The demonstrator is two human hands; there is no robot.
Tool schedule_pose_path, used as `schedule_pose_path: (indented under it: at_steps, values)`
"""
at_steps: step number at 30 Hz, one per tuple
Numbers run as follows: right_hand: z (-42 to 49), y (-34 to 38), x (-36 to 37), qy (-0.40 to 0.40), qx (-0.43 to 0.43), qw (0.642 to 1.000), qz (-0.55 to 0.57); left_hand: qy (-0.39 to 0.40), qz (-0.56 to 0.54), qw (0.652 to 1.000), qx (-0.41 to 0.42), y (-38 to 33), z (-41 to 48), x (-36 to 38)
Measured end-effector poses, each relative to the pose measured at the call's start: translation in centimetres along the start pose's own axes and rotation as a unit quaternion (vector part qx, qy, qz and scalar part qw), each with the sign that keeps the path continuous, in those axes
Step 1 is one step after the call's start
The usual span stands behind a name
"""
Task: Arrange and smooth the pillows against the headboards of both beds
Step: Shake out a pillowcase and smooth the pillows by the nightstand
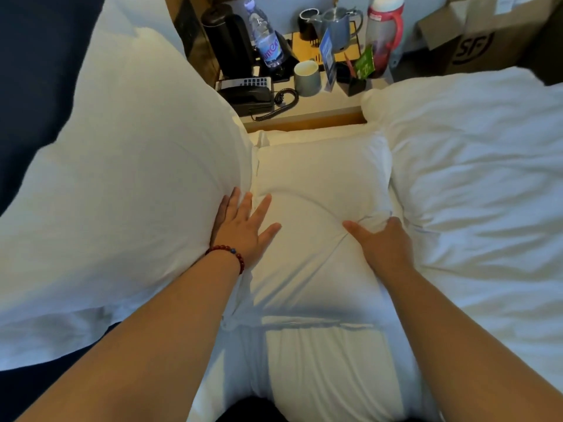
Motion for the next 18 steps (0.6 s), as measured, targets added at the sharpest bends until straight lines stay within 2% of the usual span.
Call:
schedule_pose_path:
  at_steps: [4, 6, 8, 11, 16, 18]
  values:
    - [-0.1, -1.5, 0.4, -0.001, 0.022, 0.999, -0.038, 0.010, -0.008, 1.000, -0.009, 0.0, 0.2, -0.3]
    - [0.0, -2.5, -0.1, -0.002, 0.027, 0.999, -0.028, -0.022, -0.023, 0.999, -0.006, -1.0, 0.1, -1.2]
    - [-0.2, -4.0, 0.3, 0.039, 0.047, 0.998, 0.020, -0.070, -0.024, 0.997, 0.020, -2.5, -0.5, -1.5]
    - [-0.3, -5.3, 1.5, 0.085, 0.074, 0.992, 0.055, -0.053, -0.013, 0.998, 0.029, -2.7, -0.5, 0.5]
    - [-0.1, -3.6, 0.4, 0.007, 0.015, 1.000, 0.020, -0.027, -0.026, 0.999, 0.004, -0.9, 1.6, 3.1]
    - [-0.6, -4.0, 0.4, 0.001, 0.014, 1.000, 0.008, -0.017, -0.005, 1.000, 0.000, -0.9, 1.7, 3.6]
Point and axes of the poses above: each hand's wrist, its own z-axis towards the middle knuckle, its own x-axis out of the palm, y = z × x, the point moved 7 cm from there along z, towards the middle knuckle, and after that the axes turned 1 degree about -x, right-handed, at the moved point
